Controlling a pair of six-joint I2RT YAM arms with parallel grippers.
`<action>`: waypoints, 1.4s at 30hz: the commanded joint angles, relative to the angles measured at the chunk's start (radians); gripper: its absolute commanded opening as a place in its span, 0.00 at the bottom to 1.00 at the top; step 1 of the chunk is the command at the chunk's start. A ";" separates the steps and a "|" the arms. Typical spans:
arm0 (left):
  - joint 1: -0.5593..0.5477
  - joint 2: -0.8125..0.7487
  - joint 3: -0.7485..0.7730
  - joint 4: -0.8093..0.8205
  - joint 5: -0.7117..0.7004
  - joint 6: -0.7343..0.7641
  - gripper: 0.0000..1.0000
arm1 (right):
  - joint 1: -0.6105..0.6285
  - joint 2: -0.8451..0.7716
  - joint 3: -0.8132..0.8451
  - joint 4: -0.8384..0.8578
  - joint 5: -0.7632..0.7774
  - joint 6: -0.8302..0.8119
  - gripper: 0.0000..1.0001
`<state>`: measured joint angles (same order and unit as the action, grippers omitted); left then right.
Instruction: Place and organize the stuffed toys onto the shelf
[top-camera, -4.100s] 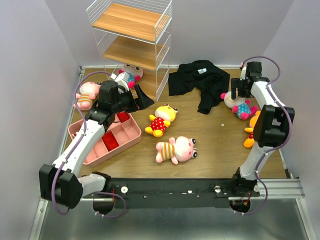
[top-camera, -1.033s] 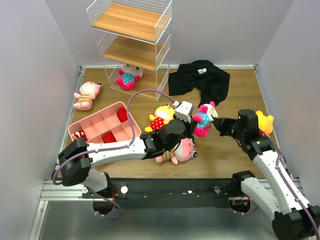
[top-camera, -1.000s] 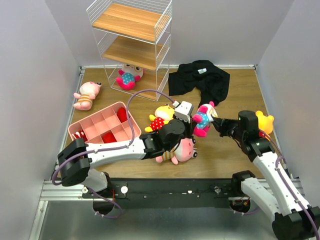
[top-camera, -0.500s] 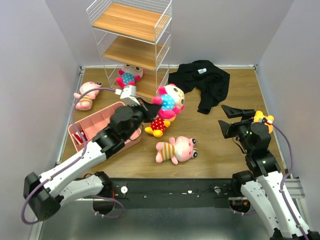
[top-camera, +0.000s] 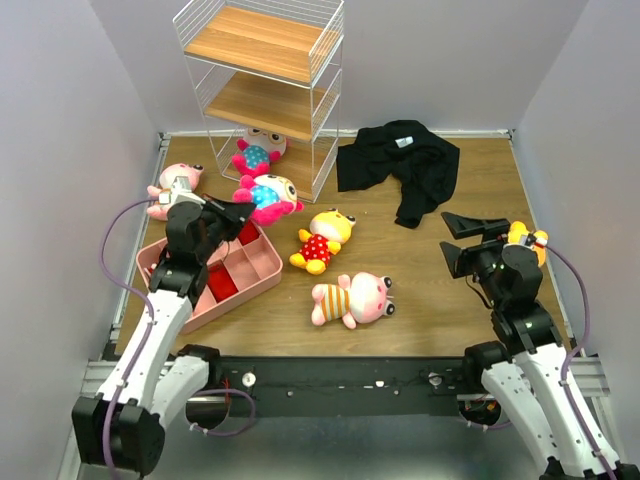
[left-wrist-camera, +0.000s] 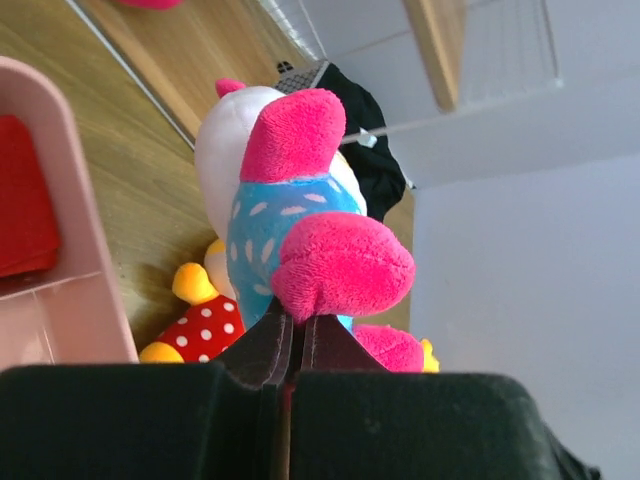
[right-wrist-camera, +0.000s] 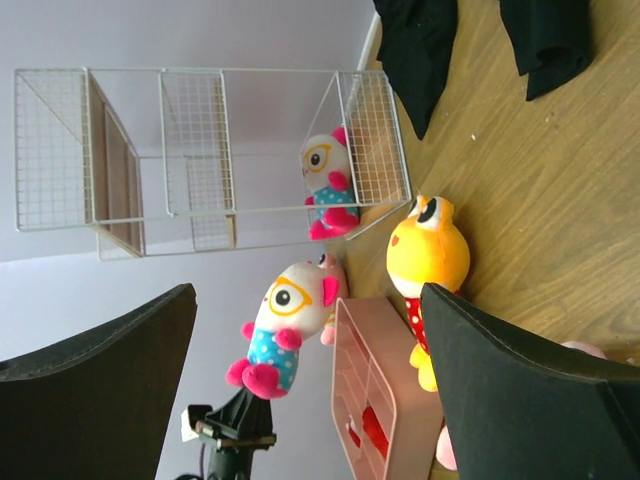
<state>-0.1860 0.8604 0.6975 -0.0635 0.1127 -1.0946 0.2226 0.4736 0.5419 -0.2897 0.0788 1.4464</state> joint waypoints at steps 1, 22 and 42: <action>0.101 0.094 -0.042 0.155 0.159 -0.131 0.00 | -0.003 0.011 0.036 0.003 -0.021 -0.044 1.00; 0.106 0.588 0.126 0.597 0.031 -0.183 0.00 | -0.002 -0.274 0.059 -0.066 0.186 -0.153 1.00; 0.042 0.913 0.226 0.840 0.019 -0.269 0.00 | -0.002 -0.342 0.070 -0.071 0.222 -0.218 1.00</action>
<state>-0.1318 1.7390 0.8700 0.6971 0.1562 -1.3487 0.2226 0.1547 0.5732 -0.3424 0.2512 1.2602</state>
